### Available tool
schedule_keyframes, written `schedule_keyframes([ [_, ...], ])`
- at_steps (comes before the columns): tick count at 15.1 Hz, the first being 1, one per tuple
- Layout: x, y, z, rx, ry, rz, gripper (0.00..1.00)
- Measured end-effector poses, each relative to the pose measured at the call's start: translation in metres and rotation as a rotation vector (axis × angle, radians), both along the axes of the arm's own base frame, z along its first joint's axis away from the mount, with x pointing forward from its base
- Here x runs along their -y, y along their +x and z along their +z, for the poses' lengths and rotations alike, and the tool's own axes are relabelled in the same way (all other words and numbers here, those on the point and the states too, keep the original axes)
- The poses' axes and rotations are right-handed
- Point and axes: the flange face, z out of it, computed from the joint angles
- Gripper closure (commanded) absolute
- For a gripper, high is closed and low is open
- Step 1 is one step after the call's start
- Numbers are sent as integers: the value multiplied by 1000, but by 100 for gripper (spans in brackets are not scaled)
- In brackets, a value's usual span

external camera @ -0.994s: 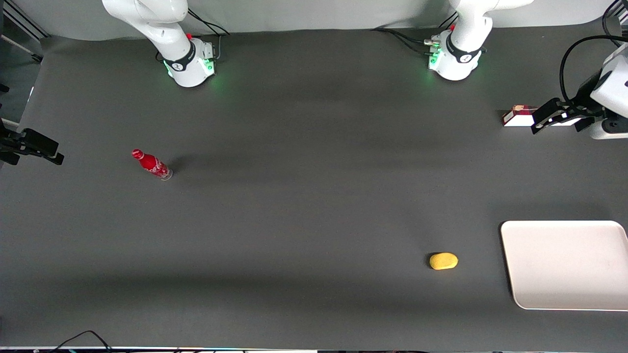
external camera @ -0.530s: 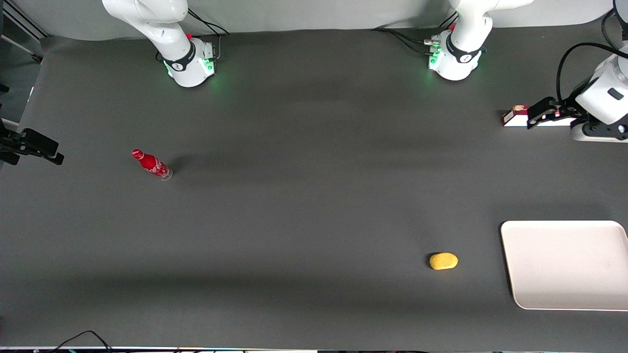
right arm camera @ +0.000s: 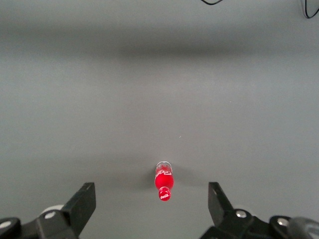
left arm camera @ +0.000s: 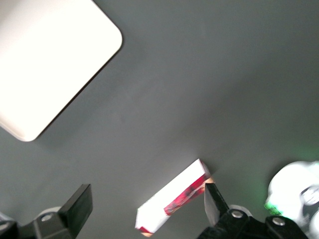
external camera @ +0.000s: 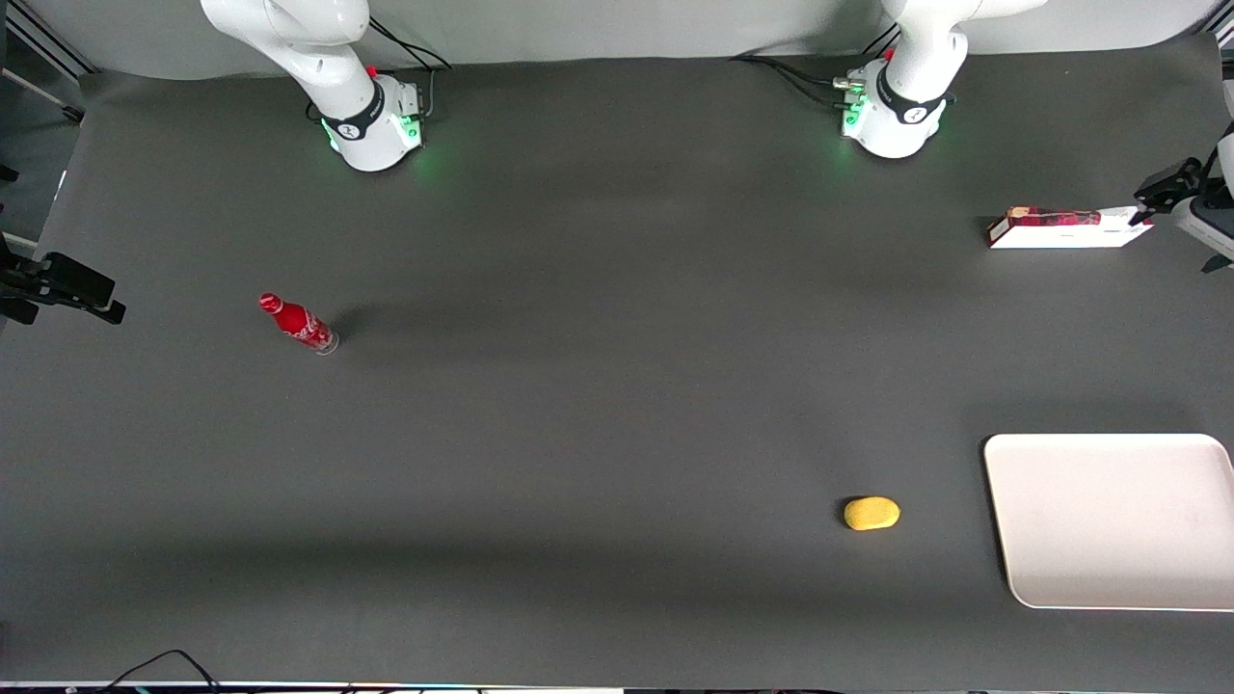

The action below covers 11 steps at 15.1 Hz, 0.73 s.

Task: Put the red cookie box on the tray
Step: 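Lower the open left gripper onto the red plaid cookie box, then close the left gripper on the box end and lift it upright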

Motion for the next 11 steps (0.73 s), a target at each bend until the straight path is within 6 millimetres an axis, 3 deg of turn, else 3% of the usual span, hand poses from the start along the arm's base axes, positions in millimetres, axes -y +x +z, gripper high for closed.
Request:
schedule_keyframes([
  [3, -51, -36, -52, 5, -43, -217, 0],
  [7, -73, -79, -110, 2, -42, -518, 0],
  [11, -120, -129, -164, 47, -74, -651, 0],
])
